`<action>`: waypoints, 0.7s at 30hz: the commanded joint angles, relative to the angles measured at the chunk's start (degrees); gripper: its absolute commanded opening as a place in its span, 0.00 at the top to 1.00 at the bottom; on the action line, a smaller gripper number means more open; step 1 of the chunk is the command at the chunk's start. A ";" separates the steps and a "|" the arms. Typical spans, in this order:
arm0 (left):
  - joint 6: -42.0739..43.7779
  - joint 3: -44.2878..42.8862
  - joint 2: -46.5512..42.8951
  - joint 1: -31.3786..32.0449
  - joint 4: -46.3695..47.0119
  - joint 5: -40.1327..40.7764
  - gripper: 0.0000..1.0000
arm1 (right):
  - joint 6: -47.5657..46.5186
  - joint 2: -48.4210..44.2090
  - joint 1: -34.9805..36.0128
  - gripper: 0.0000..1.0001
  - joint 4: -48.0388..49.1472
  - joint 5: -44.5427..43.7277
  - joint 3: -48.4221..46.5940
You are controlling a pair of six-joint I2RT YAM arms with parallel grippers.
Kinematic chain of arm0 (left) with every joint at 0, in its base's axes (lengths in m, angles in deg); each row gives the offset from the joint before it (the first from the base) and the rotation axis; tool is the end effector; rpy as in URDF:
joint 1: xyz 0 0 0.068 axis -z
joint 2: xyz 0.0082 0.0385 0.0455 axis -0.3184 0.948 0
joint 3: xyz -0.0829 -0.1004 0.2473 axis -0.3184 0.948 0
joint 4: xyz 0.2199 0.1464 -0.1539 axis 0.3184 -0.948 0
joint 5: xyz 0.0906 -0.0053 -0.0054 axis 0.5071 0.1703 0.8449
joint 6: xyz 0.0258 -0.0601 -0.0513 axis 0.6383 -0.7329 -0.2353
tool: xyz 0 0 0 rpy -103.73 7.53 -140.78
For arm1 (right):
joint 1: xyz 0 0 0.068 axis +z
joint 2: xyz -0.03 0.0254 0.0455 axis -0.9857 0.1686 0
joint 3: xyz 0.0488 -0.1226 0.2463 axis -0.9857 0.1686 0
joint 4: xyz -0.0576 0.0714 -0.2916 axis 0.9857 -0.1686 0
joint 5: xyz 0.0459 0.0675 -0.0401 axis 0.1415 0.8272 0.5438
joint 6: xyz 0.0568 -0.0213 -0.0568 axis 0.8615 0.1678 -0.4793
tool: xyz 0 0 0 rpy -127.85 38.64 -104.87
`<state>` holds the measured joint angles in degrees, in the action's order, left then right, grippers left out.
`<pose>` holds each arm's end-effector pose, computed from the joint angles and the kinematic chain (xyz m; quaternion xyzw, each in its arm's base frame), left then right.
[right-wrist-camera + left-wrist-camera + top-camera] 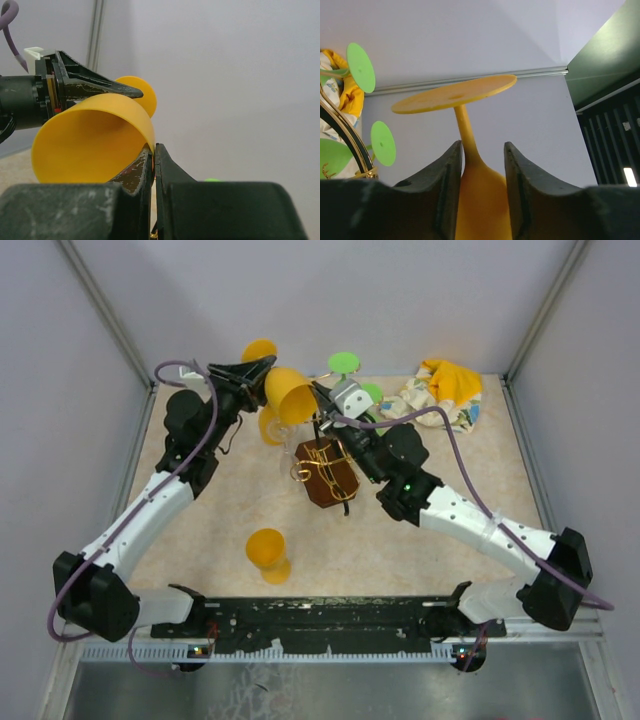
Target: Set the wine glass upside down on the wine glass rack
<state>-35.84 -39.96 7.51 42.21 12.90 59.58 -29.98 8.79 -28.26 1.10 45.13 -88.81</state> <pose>0.3489 -0.1587 0.4131 -0.3085 0.5409 -0.6619 0.4173 0.2418 0.2894 0.4427 -0.2715 0.4749 0.1640 0.8209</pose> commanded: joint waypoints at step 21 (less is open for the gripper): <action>47.22 -15.67 -3.46 -2.54 -15.14 -4.71 1.00 | 1.01 -3.26 -3.38 0.52 -15.78 -20.26 -8.17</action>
<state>-5.02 -51.87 8.23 40.43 6.52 52.96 -29.98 9.57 -28.98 -10.31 31.03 -91.44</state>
